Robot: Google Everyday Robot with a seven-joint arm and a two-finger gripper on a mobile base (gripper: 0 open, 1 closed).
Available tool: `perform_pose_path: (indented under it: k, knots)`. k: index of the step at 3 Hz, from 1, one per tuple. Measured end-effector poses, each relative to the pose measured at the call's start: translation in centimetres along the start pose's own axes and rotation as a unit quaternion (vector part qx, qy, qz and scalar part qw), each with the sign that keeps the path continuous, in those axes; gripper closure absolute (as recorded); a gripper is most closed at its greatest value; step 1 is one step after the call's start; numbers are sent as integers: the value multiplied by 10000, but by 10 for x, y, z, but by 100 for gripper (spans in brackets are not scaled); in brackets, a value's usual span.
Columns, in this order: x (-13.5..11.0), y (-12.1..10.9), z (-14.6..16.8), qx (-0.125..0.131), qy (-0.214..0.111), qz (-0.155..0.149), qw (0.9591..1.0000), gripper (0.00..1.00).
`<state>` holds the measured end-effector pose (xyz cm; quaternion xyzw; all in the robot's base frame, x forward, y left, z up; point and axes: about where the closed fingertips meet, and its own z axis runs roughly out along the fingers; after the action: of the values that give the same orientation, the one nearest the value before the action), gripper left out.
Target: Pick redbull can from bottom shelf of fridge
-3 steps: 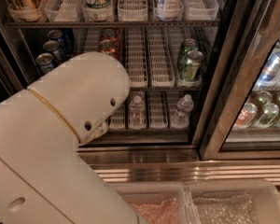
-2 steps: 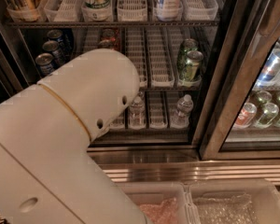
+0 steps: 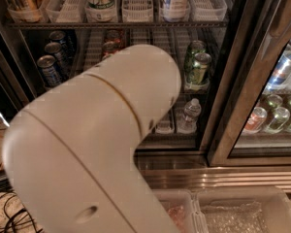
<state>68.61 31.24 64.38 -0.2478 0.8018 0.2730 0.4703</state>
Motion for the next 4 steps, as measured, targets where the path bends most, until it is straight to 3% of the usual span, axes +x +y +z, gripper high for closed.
perform_pose_path:
  k: [1, 3, 4]
  knots:
    - [4, 24, -15, -461, 139, 303, 9984, 100]
    - [7, 31, -16, -572, 177, 346, 9976, 100]
    - [26, 40, -43, -525, 425, 754, 9949, 100]
